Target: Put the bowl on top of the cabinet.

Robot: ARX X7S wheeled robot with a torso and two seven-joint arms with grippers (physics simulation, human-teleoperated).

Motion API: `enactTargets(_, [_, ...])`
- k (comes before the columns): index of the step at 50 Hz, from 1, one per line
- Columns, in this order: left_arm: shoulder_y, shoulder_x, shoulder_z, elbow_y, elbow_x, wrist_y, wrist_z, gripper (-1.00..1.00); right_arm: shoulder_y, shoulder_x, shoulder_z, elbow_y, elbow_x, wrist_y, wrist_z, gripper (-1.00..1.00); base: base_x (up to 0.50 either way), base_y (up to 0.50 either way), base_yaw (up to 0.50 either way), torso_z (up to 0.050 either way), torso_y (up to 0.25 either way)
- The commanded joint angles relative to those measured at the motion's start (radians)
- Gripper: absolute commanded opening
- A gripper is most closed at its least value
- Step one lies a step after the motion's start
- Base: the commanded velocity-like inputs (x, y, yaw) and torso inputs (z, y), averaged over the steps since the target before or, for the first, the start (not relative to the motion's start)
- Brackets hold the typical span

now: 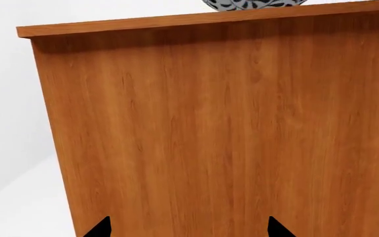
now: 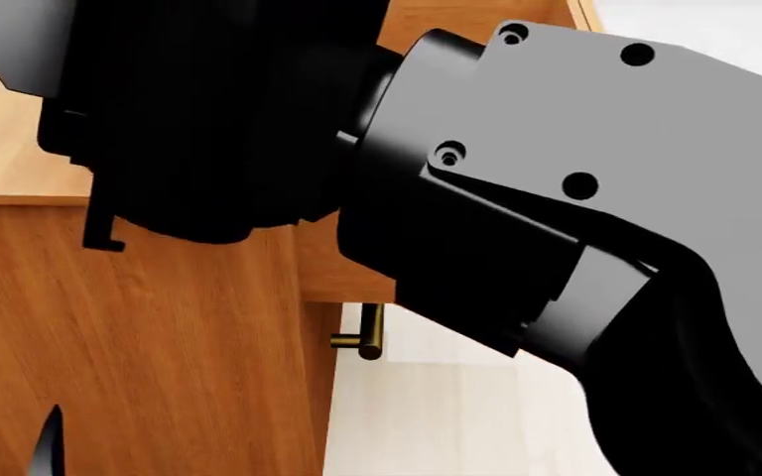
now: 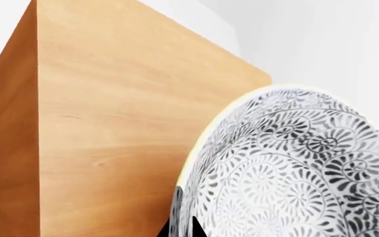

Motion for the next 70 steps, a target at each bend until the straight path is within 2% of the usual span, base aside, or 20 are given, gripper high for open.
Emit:
enactTargets(1, [0.011,-0.007,-0.01,0.014,-0.009,0.005,-0.003,1.0,-0.032,0.0,-0.007,-0.037,-0.045,0.021,-0.022,-1.0,0.0,0.0,0.0,0.0,0.0])
enactTargets(23, [0.01,-0.009,0.004,0.009,0.007,0.015,-0.009,1.0,-0.017,0.0,-0.006,-0.045,-0.052,0.031,-0.016,-1.0,0.0,0.0,0.0,0.0,0.0])
enactTargets(24, [0.011,-0.01,0.003,0.011,0.006,0.015,-0.01,1.0,-0.013,0.0,-0.007,-0.047,-0.055,0.033,-0.018,1.0,0.0,0.0,0.0,0.0,0.0])
enactTargets(58, [0.01,-0.018,0.009,0.014,-0.001,0.015,-0.016,1.0,0.082,0.0,-0.005,-0.116,-0.064,0.113,-0.028,1.0,0.0,0.0,0.0,0.0,0.0])
enactTargets(61, [0.005,-0.018,0.008,0.008,-0.003,0.015,-0.014,1.0,0.118,0.0,-0.005,-0.14,-0.056,0.146,-0.026,1.0,0.0,0.0,0.0,0.0,0.0])
enactTargets(67, [0.025,-0.022,-0.005,0.022,-0.014,0.019,-0.019,1.0,0.323,0.0,-0.002,-0.197,0.12,0.224,0.043,1.0,0.0,0.0,0.0,0.0,0.0])
enactTargets(70, [0.042,-0.028,-0.008,0.039,-0.013,0.029,-0.017,1.0,0.334,0.0,0.16,-0.3,-0.024,0.406,-0.033,1.0,0.0,0.0,0.0,0.0,0.0])
